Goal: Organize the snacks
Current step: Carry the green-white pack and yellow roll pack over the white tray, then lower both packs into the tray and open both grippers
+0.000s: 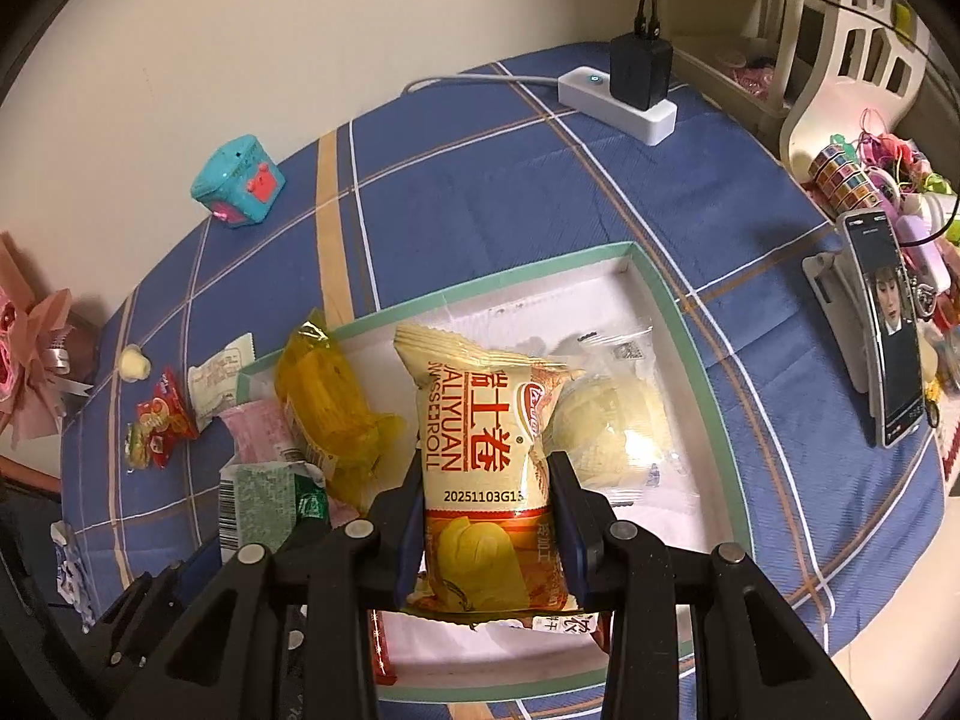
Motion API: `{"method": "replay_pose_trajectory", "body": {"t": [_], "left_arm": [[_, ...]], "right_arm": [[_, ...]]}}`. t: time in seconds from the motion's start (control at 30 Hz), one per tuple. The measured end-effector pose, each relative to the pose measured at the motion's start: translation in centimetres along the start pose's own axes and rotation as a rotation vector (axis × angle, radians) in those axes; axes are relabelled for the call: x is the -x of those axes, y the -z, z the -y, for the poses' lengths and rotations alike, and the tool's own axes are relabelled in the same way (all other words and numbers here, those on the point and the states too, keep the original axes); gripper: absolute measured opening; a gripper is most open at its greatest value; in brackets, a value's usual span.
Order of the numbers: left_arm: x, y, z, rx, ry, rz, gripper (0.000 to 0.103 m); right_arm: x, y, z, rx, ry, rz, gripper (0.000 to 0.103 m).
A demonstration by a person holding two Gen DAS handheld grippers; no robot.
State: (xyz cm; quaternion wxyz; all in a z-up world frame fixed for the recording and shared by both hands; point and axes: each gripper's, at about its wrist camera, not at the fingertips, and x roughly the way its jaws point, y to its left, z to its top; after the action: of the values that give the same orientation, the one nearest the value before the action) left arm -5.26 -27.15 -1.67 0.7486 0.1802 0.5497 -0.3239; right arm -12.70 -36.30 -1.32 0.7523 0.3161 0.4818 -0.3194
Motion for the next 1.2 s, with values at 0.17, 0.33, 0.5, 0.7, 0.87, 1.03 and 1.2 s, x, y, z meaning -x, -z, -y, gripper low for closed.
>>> {"method": "replay_pose_trajectory", "body": {"t": [0.17,0.33,0.5,0.7,0.87,1.03,1.2], "left_arm": [[-0.6,0.1,0.2,-0.007,-0.005,-0.009,0.051],[-1.2,0.1,0.3,-0.011,-0.011,-0.018,0.051],[-1.6,0.0,0.5,-0.014,-0.016,-0.025,0.051],[-2.1,0.1,0.5,-0.018,-0.021,-0.035,0.051],[-2.6,0.0,0.5,-0.018,-0.027,-0.043,0.051],[-2.8,0.0,0.6,-0.018,-0.029,-0.048,0.051],[-2.9,-0.2,0.8,-0.018,-0.033,-0.049,0.051]], "right_arm": [[-0.7,0.2,-0.2,0.005,0.003,-0.018,0.04],[-1.2,0.2,-0.2,0.007,0.004,-0.028,0.04],[-1.6,0.2,-0.2,0.011,0.008,-0.038,0.04],[-2.2,0.2,-0.2,0.014,0.011,-0.048,0.04],[-2.6,0.2,-0.3,0.017,0.011,-0.055,0.04],[-2.7,0.2,-0.3,0.017,0.013,-0.059,0.04],[-2.9,0.2,-0.5,0.022,0.015,-0.061,0.04]]}}
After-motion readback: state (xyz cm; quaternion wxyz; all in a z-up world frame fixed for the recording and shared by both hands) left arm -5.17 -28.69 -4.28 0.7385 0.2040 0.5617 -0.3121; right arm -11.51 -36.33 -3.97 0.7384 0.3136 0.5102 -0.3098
